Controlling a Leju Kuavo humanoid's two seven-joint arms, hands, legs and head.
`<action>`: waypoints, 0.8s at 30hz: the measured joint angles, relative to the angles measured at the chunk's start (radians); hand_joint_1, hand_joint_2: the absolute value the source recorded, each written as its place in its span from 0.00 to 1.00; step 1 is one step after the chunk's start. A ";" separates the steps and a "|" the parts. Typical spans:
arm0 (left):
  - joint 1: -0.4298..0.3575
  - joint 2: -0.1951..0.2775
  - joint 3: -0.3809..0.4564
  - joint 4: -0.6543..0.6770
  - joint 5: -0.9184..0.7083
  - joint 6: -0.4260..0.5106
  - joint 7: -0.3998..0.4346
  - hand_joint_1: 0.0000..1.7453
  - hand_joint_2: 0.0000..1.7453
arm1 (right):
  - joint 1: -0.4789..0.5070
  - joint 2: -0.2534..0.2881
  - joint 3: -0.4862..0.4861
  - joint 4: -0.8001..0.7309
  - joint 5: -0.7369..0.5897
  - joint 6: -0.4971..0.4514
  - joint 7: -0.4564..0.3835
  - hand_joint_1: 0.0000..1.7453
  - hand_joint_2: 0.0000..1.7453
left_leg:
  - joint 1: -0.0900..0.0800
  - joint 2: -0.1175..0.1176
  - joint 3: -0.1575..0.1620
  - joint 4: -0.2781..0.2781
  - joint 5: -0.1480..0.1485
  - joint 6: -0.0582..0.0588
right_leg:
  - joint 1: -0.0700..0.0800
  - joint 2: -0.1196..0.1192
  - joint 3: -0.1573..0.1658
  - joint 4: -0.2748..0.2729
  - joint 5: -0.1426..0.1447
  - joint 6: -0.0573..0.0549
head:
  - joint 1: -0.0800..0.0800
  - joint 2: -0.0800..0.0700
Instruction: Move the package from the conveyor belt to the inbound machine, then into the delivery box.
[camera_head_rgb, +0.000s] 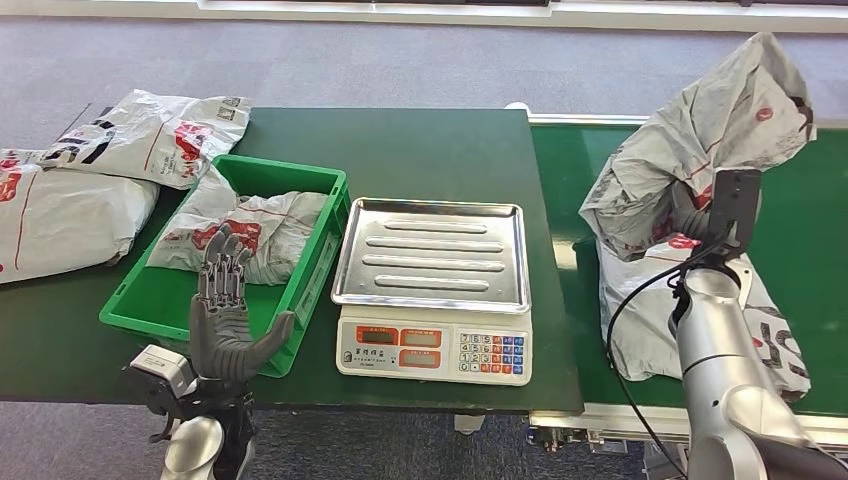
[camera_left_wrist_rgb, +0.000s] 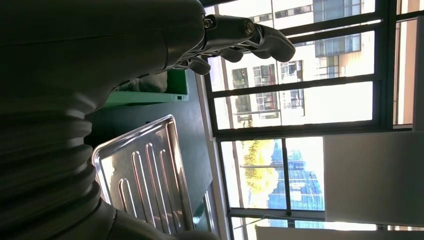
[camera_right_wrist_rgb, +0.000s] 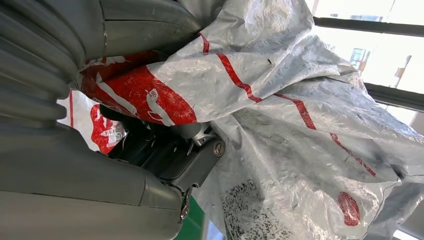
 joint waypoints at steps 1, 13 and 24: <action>0.000 0.000 0.000 0.000 0.000 0.000 0.000 0.00 1.00 | 0.000 0.000 0.000 -0.001 -0.002 -0.001 -0.001 1.00 1.00 | 0.000 0.000 0.000 0.000 0.000 0.000 | 0.000 0.000 0.000 0.000 0.000 0.000 | 0.000 0.000; -0.012 0.000 0.000 0.007 0.000 -0.018 -0.009 0.00 1.00 | -0.013 0.023 0.025 -0.031 -0.039 0.150 -0.018 1.00 1.00 | 0.000 0.000 -0.001 0.000 0.000 0.000 | 0.000 0.000 0.000 0.000 0.000 0.000 | 0.000 0.000; -0.099 -0.001 0.000 0.055 -0.011 -0.057 -0.011 0.00 1.00 | -0.207 0.237 0.159 0.085 -0.238 0.743 0.127 1.00 1.00 | 0.003 -0.002 -0.004 0.000 0.005 -0.004 | 0.005 -0.002 -0.004 0.001 0.003 -0.005 | 0.000 0.000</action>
